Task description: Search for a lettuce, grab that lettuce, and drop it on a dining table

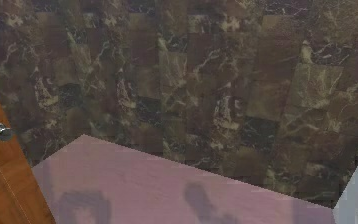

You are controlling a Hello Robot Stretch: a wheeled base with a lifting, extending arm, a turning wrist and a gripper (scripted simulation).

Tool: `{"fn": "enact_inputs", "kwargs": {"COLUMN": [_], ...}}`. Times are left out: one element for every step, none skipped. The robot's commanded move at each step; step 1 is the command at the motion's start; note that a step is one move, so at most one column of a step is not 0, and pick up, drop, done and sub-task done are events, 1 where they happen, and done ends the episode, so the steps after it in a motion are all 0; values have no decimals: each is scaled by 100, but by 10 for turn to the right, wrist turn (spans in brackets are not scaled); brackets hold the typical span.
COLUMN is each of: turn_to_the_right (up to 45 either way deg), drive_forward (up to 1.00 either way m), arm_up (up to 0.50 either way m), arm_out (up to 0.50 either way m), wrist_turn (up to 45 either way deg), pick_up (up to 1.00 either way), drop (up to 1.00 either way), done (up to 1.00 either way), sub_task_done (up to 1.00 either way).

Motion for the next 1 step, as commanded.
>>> {"fn": "enact_inputs", "kwargs": {"turn_to_the_right": [0], "drive_forward": [0], "arm_up": [0], "arm_out": [0], "wrist_turn": [-30], "pick_up": [0], "drop": [0], "done": [0], "sub_task_done": [0]}}
